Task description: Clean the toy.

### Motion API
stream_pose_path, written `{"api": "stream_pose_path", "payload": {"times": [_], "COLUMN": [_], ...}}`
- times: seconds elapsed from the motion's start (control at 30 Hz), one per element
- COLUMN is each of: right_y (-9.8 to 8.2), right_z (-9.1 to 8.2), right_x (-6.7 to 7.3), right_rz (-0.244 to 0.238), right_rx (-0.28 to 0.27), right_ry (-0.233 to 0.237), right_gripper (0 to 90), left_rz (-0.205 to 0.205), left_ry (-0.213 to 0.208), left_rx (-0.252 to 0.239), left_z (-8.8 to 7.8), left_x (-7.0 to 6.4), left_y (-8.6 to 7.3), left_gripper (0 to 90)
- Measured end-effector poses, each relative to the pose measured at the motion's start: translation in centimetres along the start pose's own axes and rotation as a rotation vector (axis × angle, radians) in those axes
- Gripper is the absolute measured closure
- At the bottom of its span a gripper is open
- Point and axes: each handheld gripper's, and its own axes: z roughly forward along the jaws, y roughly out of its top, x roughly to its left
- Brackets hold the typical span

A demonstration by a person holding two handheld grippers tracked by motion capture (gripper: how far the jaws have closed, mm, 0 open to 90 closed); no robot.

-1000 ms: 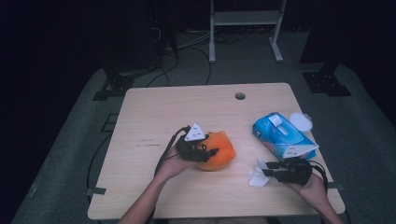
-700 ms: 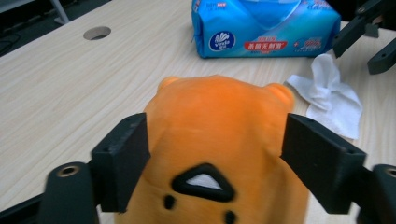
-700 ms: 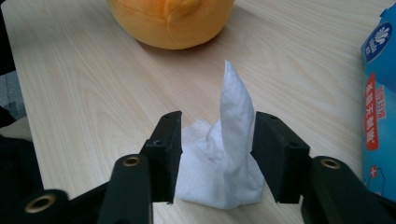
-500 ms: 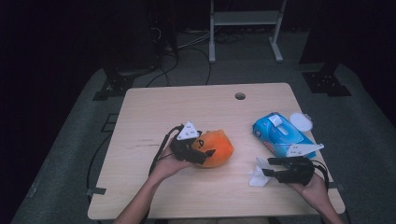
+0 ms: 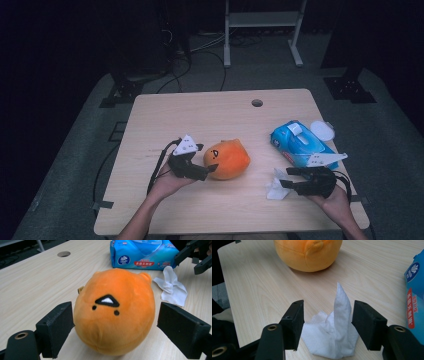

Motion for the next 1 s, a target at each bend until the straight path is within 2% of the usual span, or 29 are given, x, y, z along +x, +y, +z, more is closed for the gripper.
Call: {"api": "stream_pose_path", "payload": {"times": [0.47,1.0], "right_y": [0.0,0.0], "right_z": [0.1,0.0], "right_x": [-0.1,-0.1], "right_rz": [0.006,0.007], "right_rx": [0.002,0.002], "right_ry": [-0.002,0.001], "right_gripper": [38.7,38.2], "left_rz": [-0.026,-0.061], "left_ry": [0.026,0.042], "left_rx": [0.016,0.055], "left_z": [-2.1,-3.4], "left_x": [0.1,0.3], "left_y": [-2.0,-4.4], "left_gripper": [12.4,11.7]}}
